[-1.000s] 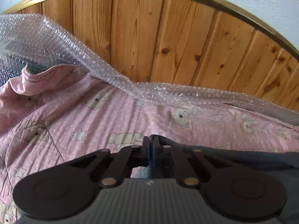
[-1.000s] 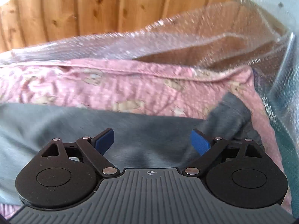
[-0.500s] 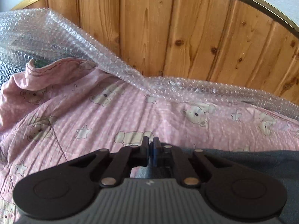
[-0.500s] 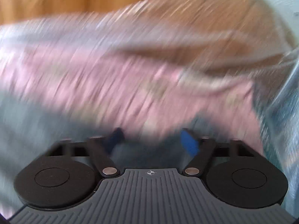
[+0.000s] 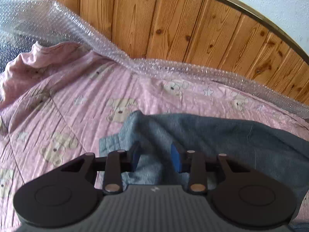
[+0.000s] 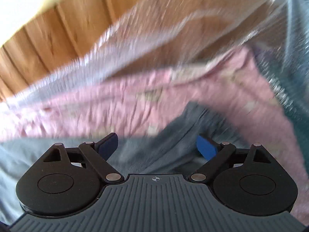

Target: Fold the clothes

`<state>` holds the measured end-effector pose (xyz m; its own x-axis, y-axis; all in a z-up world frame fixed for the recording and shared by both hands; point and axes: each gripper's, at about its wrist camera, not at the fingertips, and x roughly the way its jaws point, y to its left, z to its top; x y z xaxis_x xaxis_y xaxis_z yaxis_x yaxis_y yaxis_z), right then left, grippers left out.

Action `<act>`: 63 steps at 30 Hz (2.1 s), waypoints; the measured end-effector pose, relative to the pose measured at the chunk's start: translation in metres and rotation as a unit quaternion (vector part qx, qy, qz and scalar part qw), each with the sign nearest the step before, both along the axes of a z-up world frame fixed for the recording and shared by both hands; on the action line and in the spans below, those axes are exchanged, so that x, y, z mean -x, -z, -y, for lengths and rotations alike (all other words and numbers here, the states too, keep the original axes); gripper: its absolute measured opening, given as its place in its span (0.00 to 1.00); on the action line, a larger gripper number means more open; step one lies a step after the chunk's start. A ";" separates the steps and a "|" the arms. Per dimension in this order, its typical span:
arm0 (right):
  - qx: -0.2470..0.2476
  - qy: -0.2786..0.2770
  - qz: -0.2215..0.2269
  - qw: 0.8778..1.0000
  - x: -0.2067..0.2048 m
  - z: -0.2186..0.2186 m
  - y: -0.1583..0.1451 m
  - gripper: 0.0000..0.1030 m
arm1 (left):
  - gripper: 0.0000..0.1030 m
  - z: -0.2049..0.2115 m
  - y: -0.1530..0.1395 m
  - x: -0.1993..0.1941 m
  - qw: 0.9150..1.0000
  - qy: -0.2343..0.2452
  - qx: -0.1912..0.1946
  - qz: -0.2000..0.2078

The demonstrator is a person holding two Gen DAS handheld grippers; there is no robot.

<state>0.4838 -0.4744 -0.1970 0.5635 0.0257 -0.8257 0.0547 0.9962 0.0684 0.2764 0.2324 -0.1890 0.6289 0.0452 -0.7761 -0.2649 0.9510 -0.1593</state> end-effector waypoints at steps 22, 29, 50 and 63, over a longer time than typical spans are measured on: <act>-0.010 0.077 0.042 0.996 0.180 -0.005 -0.030 0.81 | 0.64 -0.023 -0.018 0.301 0.961 -0.227 0.152 -0.045; -0.018 0.026 -0.008 0.999 0.332 -0.073 -0.036 0.86 | 0.57 -0.024 0.020 0.316 0.924 -0.262 0.277 -0.015; 0.005 -0.251 -0.024 0.968 0.421 -0.326 -0.056 0.90 | 0.03 -0.064 0.002 0.355 0.946 -0.177 0.238 0.128; 0.019 0.242 0.012 0.970 0.492 0.001 -0.050 0.89 | 0.28 -0.070 0.045 0.353 0.938 -0.201 0.275 0.063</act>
<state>-0.0080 -0.4752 -0.1469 0.5207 -0.2770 -0.8076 0.5158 0.8558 0.0390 -0.0770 0.3019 -0.2341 0.7347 -0.0872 -0.6727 -0.5308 0.5436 -0.6502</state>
